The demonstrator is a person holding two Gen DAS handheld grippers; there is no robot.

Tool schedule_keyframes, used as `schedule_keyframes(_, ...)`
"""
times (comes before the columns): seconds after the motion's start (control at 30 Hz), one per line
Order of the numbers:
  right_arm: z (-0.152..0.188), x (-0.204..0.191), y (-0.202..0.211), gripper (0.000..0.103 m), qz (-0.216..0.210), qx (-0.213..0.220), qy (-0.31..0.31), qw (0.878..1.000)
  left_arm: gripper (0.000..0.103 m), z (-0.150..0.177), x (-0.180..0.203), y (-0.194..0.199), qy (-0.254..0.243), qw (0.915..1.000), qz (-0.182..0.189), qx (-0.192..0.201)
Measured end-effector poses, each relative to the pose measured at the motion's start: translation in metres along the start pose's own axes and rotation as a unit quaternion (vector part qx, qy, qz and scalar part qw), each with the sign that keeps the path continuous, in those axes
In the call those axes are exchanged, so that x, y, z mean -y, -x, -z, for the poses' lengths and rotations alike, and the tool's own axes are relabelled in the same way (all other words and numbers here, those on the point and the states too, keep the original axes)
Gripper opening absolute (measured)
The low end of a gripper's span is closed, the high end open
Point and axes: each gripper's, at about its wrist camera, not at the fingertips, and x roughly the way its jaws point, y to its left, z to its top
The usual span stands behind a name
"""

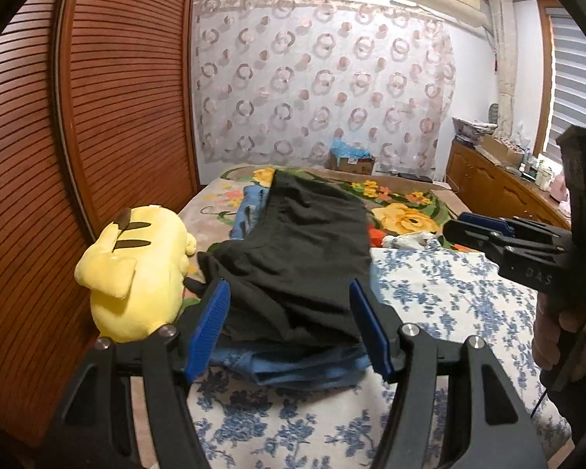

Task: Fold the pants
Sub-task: 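Open both grippers and withdraw them from the stacked pants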

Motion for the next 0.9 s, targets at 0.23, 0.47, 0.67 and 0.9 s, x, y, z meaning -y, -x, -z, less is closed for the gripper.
schedule_keyframes(0.23,0.018,0.004,0.051,0.048,0.043,0.018,-0.015,0.999,0.063,0.0,0.028,0.015,-0.014,0.9995,0.026,0.007)
schedule_keyframes(0.47,0.033,0.011,0.099,0.053,0.077,0.041,-0.031,0.996,0.063,0.003,0.055,0.03,-0.025,0.9989,0.037,0.008)
schedule_keyframes(0.67,0.052,0.013,0.131,0.055,0.1,0.047,-0.045,0.993,0.063,0.008,0.078,0.041,-0.03,0.9977,0.06,0.008)
schedule_keyframes(0.9,0.071,0.017,0.164,0.058,0.121,0.054,-0.061,0.989,0.063,0.015,0.103,0.056,-0.049,0.9958,0.076,0.011)
